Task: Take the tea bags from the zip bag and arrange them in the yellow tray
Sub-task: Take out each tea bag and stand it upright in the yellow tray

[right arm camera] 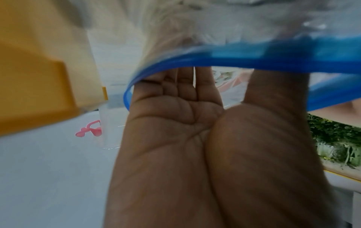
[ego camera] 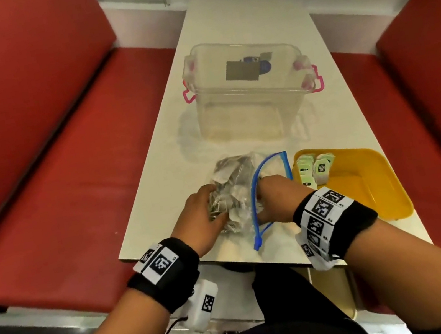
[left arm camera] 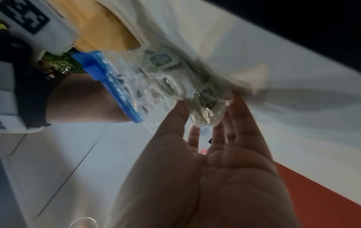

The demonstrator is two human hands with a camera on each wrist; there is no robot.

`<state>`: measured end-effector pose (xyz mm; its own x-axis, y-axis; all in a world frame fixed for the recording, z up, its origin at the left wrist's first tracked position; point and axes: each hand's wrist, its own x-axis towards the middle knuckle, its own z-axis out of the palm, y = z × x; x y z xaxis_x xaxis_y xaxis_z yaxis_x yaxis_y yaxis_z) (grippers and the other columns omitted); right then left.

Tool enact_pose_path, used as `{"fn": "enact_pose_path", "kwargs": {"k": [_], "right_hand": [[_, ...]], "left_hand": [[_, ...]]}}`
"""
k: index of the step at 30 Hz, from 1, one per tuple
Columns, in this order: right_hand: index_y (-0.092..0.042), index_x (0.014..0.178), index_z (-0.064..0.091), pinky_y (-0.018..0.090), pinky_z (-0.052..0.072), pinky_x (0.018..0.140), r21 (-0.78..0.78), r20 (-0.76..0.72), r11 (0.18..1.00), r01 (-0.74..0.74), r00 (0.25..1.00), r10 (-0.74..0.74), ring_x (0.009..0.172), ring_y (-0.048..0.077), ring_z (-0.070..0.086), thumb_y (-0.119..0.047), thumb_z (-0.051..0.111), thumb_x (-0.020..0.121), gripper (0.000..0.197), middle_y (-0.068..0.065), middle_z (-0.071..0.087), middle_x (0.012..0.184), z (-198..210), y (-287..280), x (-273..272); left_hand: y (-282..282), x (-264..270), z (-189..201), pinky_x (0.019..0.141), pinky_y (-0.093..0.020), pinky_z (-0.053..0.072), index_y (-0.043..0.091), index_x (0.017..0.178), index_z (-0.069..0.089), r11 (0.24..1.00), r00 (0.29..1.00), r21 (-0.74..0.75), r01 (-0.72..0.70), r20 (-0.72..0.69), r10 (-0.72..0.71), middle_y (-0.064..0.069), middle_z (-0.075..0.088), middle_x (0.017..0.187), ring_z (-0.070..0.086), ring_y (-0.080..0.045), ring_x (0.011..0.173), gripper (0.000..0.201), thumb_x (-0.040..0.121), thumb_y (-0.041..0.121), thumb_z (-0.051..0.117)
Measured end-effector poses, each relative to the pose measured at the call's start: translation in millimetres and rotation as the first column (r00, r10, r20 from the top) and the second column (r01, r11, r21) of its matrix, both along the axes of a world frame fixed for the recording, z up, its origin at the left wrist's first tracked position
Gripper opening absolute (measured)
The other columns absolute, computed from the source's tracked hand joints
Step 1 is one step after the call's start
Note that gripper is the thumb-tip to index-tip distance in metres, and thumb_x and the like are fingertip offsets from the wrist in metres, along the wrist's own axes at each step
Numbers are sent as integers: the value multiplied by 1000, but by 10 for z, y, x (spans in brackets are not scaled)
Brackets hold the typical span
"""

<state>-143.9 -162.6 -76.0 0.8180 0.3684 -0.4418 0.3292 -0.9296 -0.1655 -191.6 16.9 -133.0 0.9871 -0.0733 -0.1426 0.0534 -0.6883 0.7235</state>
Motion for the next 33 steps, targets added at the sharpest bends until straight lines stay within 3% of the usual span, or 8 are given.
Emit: {"fn": "enact_pose_path", "kwargs": {"k": [6, 12, 15, 18, 21, 24, 27, 33], "right_hand": [[-11, 113, 59, 25, 36, 70, 58, 30, 998, -6, 1000, 5, 84, 17, 48, -33, 70, 81, 41, 4, 50, 98, -3, 36, -100], [-12, 80, 54, 27, 35, 58, 92, 94, 992, 85, 991, -93, 72, 25, 54, -18, 52, 89, 11, -3, 45, 67, -83, 39, -131], [-14, 84, 55, 27, 37, 61, 115, 116, 990, 78, 989, -91, 73, 23, 53, -19, 54, 89, 7, 0, 49, 74, -90, 48, -165], [-7, 96, 62, 28, 37, 65, 118, 126, 989, 92, 986, -107, 81, 27, 58, -17, 51, 91, 15, 8, 59, 85, -79, 68, -172], [-12, 79, 53, 27, 31, 60, 125, 135, 982, 140, 978, -157, 71, 24, 47, -15, 49, 92, 14, 1, 47, 69, -70, 44, -157], [-16, 62, 38, 26, 23, 47, 132, 146, 985, 113, 980, -132, 66, 23, 41, -19, 50, 91, 32, -3, 34, 58, -29, -14, -158], [-11, 61, 42, 26, 23, 48, 175, 116, 980, 95, 986, -117, 58, 22, 39, -22, 56, 89, 33, 4, 39, 58, 82, -94, -155], [-14, 55, 38, 28, 25, 49, 236, 84, 954, 185, 974, -209, 52, 17, 34, -22, 64, 81, 38, 3, 36, 55, 274, -286, -120]], "left_hand": [[15, 3, -10, 89, -27, 41, 24, 140, 37, 1000, 1000, -18, -2, 4, 2, -10, 51, 127, 53, -24, 111, 57, 90, 27, 63], [24, 19, -24, 86, -26, 40, 24, 142, 35, 999, 1000, -38, -7, 7, 7, -9, 50, 127, 54, -24, 109, 58, 91, 29, 63], [30, 26, -39, 86, -27, 41, 23, 141, 36, 999, 1000, -42, -3, 13, 4, -9, 51, 126, 54, -24, 108, 58, 90, 29, 63], [35, 30, -55, 84, -26, 39, 22, 140, 37, 999, 1000, -45, -3, 23, 4, -8, 52, 124, 53, -24, 109, 57, 90, 27, 64], [39, 39, -72, 78, -25, 36, 21, 137, 41, 998, 999, -57, -25, 37, 27, -6, 52, 115, 51, -21, 100, 54, 89, 25, 65], [48, 53, -118, 65, -21, 32, 21, 131, 44, 998, 997, -46, -52, 52, 54, -3, 50, 100, 47, -16, 86, 51, 86, 24, 67], [59, 60, -136, 60, -10, 29, 22, 127, 46, 997, 996, -46, -68, 60, 71, -1, 48, 94, 46, -13, 80, 47, 85, 23, 68], [59, 58, -141, 58, -13, 29, 19, 125, 47, 994, 993, -47, -98, 60, 101, -3, 49, 89, 45, -11, 74, 46, 84, 19, 67]]}}
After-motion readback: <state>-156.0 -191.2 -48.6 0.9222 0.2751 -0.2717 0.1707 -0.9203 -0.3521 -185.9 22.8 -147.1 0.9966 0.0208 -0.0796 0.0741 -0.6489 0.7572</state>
